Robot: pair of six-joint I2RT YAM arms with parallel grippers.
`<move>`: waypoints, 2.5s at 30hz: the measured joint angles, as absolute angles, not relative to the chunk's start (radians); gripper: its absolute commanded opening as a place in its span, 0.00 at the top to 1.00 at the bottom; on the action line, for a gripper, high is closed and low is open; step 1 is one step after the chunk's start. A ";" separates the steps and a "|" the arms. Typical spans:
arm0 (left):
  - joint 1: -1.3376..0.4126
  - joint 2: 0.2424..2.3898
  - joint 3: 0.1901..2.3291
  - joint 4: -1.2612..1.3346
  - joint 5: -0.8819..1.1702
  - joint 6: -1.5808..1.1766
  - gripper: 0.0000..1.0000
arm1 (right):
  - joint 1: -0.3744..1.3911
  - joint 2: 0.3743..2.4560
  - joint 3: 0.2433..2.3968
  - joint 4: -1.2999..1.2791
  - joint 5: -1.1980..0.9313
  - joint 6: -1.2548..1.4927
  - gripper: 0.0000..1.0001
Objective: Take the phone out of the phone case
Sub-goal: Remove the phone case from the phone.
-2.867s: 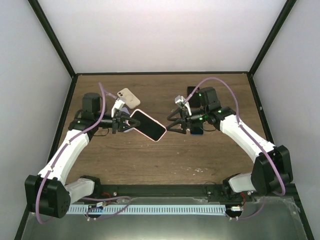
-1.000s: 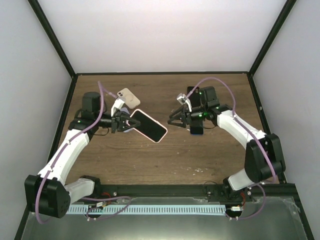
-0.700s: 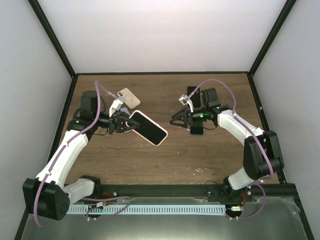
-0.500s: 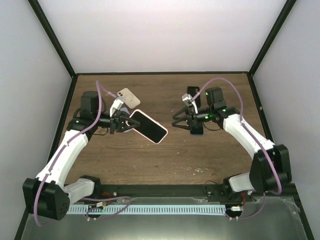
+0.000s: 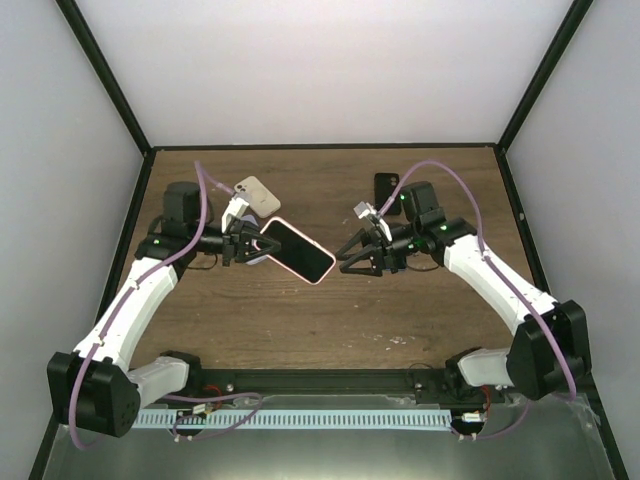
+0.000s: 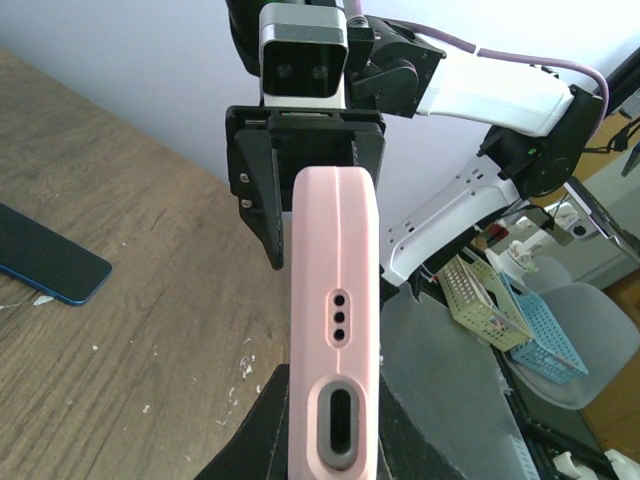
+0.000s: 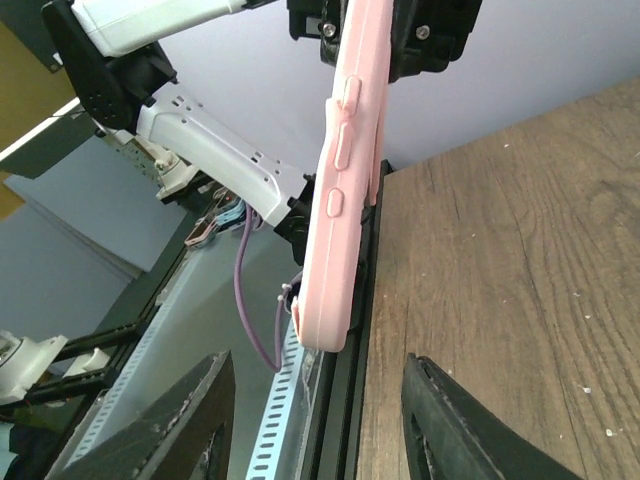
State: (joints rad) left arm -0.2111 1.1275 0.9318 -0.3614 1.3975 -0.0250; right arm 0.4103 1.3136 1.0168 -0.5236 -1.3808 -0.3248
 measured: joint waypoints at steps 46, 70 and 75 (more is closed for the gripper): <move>-0.231 1.126 0.932 -0.399 1.355 0.006 1.00 | 0.422 1.368 1.037 -0.501 -1.383 -0.285 0.71; -0.224 1.126 0.931 -0.368 1.325 -0.072 1.00 | 0.400 1.428 1.037 -0.410 -1.407 -0.252 0.86; -0.225 1.126 0.931 -0.370 1.289 -0.079 1.00 | 0.392 1.465 1.037 -0.372 -1.417 -0.239 0.87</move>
State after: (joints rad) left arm -0.2253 1.1263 0.9314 -0.3698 1.2892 -0.0792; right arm 0.3923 1.4651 1.0367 -0.3717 -1.4174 -0.2394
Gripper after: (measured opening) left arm 0.088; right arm 0.143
